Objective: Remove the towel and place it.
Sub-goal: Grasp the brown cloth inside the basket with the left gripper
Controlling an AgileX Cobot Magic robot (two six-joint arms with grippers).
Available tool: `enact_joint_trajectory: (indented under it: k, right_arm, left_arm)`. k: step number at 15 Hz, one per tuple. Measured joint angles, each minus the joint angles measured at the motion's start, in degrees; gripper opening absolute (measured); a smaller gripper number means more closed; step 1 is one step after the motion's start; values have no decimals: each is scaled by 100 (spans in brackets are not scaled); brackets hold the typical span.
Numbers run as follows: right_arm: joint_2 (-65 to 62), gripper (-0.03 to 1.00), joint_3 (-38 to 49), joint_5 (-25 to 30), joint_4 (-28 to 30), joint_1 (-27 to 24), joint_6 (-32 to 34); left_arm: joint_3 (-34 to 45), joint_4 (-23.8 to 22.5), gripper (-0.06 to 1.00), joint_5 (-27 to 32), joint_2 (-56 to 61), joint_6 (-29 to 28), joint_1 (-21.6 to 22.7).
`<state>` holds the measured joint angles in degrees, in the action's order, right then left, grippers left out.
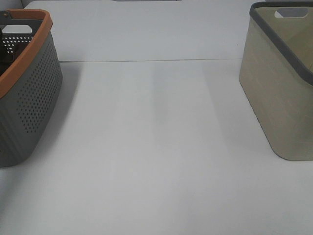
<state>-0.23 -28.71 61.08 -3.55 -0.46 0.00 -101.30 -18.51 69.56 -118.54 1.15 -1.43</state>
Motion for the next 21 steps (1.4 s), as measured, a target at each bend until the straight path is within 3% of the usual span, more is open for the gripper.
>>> enact_joint_trajectory:
  k: [5,11,21]
  right_arm:
    - [0,90,0,0,0,0,0]
    - [0,90,0,0,0,0,0]
    - [0,87,0,0,229,0,0]
  left_arm:
    - [0,-40,1,0,0,17,0]
    - [-80,0,0,6,235,0,0]
    - [-1541,1054,0,40,1014,0,0]
